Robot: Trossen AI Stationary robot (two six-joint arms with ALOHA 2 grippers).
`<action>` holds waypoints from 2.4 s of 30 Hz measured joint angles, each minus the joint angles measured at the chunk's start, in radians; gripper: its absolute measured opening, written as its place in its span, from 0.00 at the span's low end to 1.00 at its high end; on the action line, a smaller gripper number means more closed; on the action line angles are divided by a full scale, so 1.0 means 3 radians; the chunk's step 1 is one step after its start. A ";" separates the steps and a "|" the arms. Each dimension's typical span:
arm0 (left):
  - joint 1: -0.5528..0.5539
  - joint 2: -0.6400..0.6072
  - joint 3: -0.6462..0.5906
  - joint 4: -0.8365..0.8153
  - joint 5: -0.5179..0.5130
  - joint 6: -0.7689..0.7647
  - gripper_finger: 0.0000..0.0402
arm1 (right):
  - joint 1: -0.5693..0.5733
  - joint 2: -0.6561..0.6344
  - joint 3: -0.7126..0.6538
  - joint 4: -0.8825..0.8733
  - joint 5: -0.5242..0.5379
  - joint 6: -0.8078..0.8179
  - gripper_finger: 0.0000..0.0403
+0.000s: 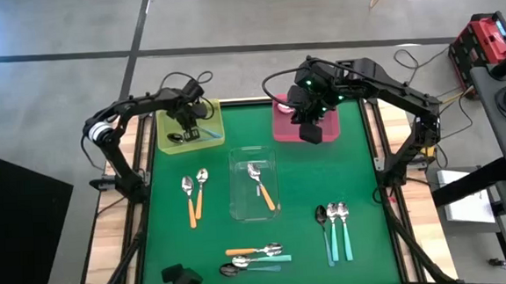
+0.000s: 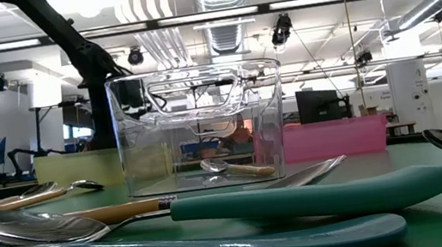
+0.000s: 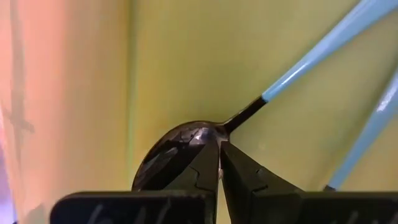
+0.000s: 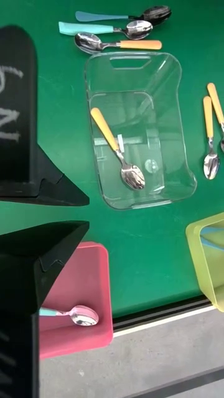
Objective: Sort silverware by color (type)
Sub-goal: Adjust the blue spoon
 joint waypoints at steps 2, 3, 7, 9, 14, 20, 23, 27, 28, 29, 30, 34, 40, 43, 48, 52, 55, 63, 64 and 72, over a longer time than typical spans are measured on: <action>0.0000 -0.0041 0.0000 0.0006 0.0069 0.0055 0.00 | 0.0000 0.0000 0.0000 0.0001 0.0000 0.0017 0.11; 0.0000 -0.0053 0.0000 0.0007 0.0173 0.0113 0.00 | 0.0000 0.0000 0.0000 0.0000 0.0000 0.0036 0.11; -0.0001 -0.0047 0.0000 0.0050 0.0729 0.0331 0.00 | 0.0000 0.0000 0.0000 0.0000 0.0001 0.0045 0.11; -0.0005 -0.0012 0.0000 0.0049 0.0742 0.0353 0.00 | 0.0000 0.0000 0.0000 0.0001 0.0009 0.0044 0.11; 0.0000 0.0068 0.0000 0.0063 0.0698 0.0326 0.00 | 0.0000 0.0000 0.0000 0.0001 0.0115 0.0041 0.11; 0.0004 0.0070 0.0001 0.0220 0.0606 0.0138 0.00 | 0.0000 0.0000 0.0000 0.0000 0.0117 0.0040 0.11; 0.0005 0.0057 0.0009 0.0238 0.0519 0.0011 0.00 | 0.0000 0.0000 0.0000 0.0000 0.0118 0.0038 0.11; 0.0006 0.0041 0.0010 0.0236 0.0464 -0.0008 0.00 | 0.0000 0.0000 0.0000 0.0000 0.0117 0.0036 0.11; 0.0005 0.0027 0.0010 0.0240 0.0462 0.0014 0.00 | 0.0000 0.0000 0.0000 0.0000 0.0118 0.0036 0.11; 0.0005 0.0010 0.0010 0.0248 0.0460 0.0041 0.00 | 0.0000 0.0000 0.0000 0.0000 0.0118 0.0036 0.11; 0.0005 -0.0005 0.0010 0.0267 0.0447 0.0056 0.00 | 0.0000 0.0000 0.0000 0.0000 0.0121 0.0036 0.11; 0.0009 -0.0036 0.0013 0.0360 0.0359 0.0063 0.00 | 0.0000 0.0000 0.0000 0.0000 0.0172 0.0035 0.11; 0.0018 -0.0006 0.0014 0.0446 0.0200 0.0034 0.00 | 0.0000 0.0000 0.0000 0.0000 0.0177 0.0035 0.11; 0.0018 0.0041 0.0014 0.0437 0.0171 0.0021 0.00 | 0.0000 0.0000 0.0000 0.0000 0.0177 0.0035 0.11; 0.0022 0.0077 0.0014 0.0426 0.0141 0.0004 0.00 | 0.0000 0.0000 0.0000 0.0000 0.0175 0.0035 0.11; 0.0022 0.0092 0.0014 0.0348 0.0118 -0.0022 0.00 | 0.0000 0.0000 0.0000 -0.0001 0.0175 0.0035 0.11; 0.0022 0.0092 0.0014 0.0309 0.0118 -0.0022 0.00 | 0.0000 0.0000 0.0000 -0.0001 0.0175 0.0035 0.11; 0.0020 0.0066 0.0015 -0.0164 0.0081 -0.0145 0.00 | 0.0000 0.0000 0.0000 -0.0001 0.0175 0.0035 0.11; 0.0020 0.0060 0.0015 -0.0214 0.0061 -0.0196 0.00 | 0.0000 0.0000 0.0000 -0.0001 0.0175 0.0035 0.11; 0.0020 0.0006 0.0006 -0.0403 0.0000 -0.0312 0.00 | 0.0000 0.0000 0.0000 0.0000 0.0174 -0.0008 0.11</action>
